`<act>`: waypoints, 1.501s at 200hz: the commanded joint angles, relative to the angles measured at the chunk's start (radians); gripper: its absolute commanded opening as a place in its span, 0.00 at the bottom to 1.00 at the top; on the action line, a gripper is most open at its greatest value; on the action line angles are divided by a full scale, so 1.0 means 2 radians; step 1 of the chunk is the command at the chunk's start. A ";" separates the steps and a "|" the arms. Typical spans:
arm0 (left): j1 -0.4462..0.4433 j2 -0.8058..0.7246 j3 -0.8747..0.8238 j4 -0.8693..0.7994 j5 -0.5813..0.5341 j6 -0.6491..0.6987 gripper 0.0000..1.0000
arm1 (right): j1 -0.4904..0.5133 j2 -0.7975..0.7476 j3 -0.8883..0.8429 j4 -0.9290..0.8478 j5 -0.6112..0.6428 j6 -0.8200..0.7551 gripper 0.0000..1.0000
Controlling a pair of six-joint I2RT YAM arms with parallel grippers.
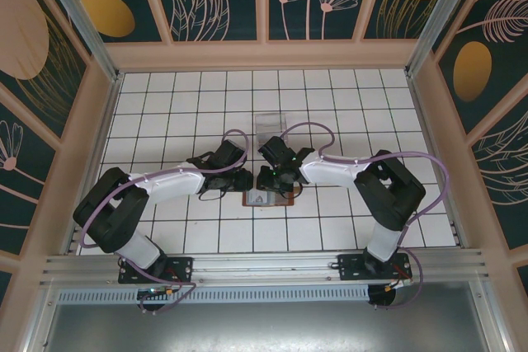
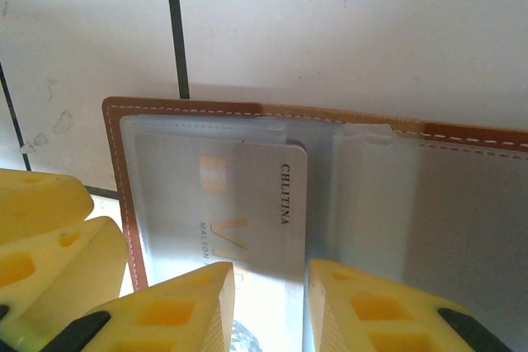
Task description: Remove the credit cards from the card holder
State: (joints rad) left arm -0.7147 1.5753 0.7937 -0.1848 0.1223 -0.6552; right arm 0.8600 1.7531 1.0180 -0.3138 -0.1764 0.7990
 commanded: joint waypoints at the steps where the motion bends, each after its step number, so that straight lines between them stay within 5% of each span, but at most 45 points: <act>1: -0.002 -0.009 0.002 -0.008 -0.005 -0.002 0.34 | 0.000 -0.008 0.002 -0.013 0.015 0.004 0.30; 300: -0.002 -0.007 0.004 -0.008 -0.001 -0.001 0.34 | 0.006 0.028 0.008 0.003 -0.003 0.001 0.17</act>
State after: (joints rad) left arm -0.7147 1.5753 0.7933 -0.1848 0.1226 -0.6552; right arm 0.8639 1.7775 1.0237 -0.3099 -0.1795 0.7986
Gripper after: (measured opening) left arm 0.338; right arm 0.174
